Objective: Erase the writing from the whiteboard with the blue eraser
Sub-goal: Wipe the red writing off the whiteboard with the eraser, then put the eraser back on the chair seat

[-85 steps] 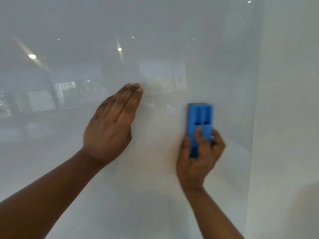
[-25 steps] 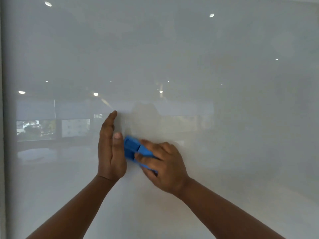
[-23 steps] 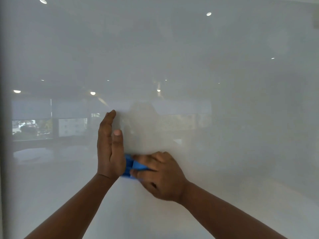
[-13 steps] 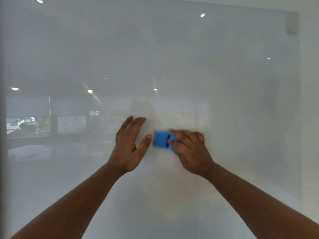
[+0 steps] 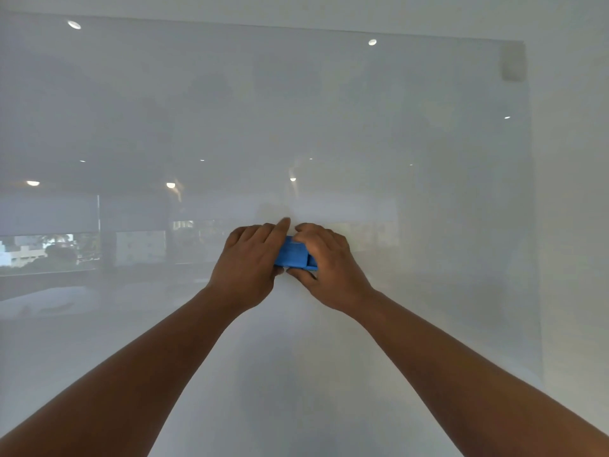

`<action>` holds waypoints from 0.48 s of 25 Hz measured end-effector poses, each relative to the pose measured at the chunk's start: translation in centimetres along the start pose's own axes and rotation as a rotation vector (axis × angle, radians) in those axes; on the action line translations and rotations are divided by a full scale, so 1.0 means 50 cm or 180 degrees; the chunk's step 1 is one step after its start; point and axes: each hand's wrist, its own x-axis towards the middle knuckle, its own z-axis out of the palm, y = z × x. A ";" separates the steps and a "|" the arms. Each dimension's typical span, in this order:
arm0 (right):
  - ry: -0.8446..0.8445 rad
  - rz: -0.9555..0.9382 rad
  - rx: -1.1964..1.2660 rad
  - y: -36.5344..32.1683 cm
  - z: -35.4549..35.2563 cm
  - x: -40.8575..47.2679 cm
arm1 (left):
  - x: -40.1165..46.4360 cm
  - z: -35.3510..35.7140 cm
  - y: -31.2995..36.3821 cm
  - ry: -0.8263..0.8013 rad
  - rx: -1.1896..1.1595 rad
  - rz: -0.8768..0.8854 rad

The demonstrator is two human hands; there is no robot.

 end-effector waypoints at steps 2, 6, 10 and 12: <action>0.0137 0.0112 -0.0428 0.016 -0.015 -0.031 | 0.002 0.007 0.018 -0.0077 -0.0068 0.0173; 0.0213 0.0281 -0.1009 0.048 -0.047 -0.122 | -0.006 0.047 0.081 -0.0082 -0.0331 0.0554; 0.0030 0.0631 -0.1386 0.086 -0.111 -0.253 | -0.025 0.118 0.195 -0.0115 -0.0512 0.0976; -0.0092 0.0841 -0.1475 0.100 -0.149 -0.341 | -0.038 0.163 0.272 -0.0210 -0.0684 0.1097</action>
